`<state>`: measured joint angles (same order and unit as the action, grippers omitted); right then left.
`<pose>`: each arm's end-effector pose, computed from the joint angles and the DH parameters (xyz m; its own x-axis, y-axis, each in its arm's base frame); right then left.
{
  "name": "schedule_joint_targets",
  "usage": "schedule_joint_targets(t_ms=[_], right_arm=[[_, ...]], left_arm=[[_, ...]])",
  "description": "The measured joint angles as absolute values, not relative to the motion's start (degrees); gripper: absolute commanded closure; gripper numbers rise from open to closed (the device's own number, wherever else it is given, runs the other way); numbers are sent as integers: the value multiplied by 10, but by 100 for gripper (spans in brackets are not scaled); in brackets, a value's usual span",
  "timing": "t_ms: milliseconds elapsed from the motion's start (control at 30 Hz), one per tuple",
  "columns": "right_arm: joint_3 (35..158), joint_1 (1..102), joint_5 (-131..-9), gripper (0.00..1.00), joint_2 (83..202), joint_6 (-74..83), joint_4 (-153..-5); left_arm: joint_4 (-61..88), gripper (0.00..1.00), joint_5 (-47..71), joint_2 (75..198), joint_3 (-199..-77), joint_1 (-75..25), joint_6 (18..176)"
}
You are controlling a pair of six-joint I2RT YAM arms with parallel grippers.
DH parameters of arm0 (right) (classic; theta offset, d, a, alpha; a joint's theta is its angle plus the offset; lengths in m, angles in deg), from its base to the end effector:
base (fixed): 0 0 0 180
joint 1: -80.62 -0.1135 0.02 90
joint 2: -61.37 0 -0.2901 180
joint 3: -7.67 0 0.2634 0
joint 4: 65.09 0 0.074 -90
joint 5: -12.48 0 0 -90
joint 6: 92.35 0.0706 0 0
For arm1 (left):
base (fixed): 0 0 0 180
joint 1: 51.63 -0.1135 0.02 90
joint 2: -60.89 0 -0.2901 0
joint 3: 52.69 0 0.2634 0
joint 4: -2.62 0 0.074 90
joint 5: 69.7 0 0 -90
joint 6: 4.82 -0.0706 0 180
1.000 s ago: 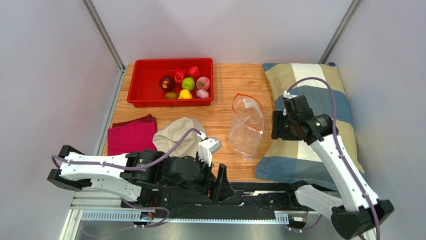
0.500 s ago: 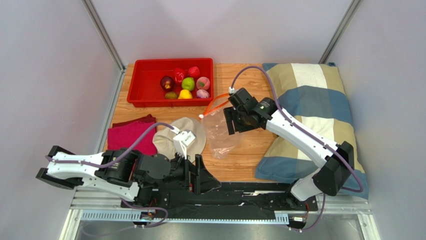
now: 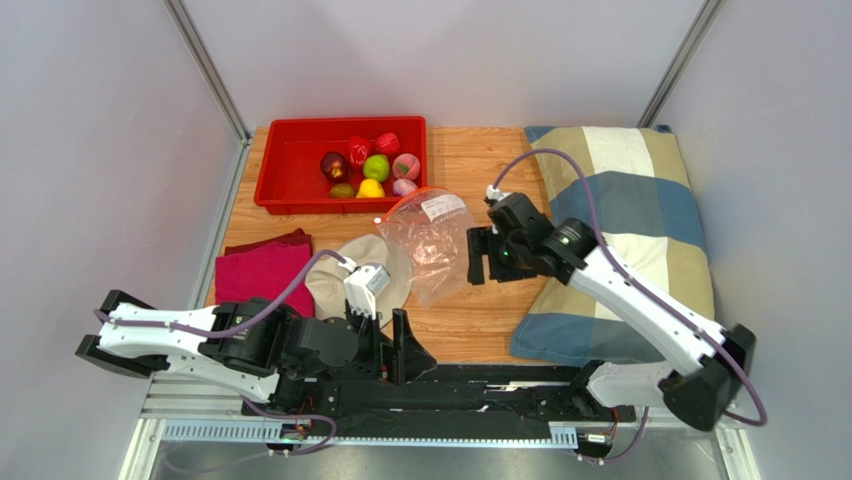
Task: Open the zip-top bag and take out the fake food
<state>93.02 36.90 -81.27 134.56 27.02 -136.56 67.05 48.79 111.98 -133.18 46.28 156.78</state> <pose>0.1964 0.1814 0.3225 -0.8680 -0.1529 -0.4724 -0.2752 0.9401 0.2013 0.0088 -0.1816 0.3904 -0.8521 -0.0729 -0.5183 0.3667 0.6234 -0.6906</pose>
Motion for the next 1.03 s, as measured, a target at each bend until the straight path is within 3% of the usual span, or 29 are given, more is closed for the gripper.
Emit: schedule_joint_targets(t_ms=[167, 400, 500, 567, 667, 833, 933, 1033], right_arm=[[864, 329, -737, 23, 1257, 297, -1302], [848, 259, -656, 24, 1324, 342, -1179], [863, 237, -699, 16, 1335, 360, -1208], [867, 221, -752, 0, 1317, 381, -1241], [824, 183, -838, 0, 1203, 430, -1284], [770, 145, -932, 0, 850, 513, -1360], [799, 146, -969, 0, 751, 542, -1403], [818, 146, -993, 0, 732, 551, -1432]], left_arm=[[714, 1, 524, 1087, -1332, 463, 1593], [765, 1, 549, 1024, -1320, 463, 1631], [761, 1, 548, 1010, -1298, 463, 1629], [744, 1, 547, 1012, -1285, 463, 1615], [695, 1, 550, 1019, -1277, 463, 1577], [570, 1, 570, 1012, -1266, 465, 1470], [454, 1, 579, 969, -1221, 465, 1380], [335, 1, 583, 909, -1159, 465, 1304]])
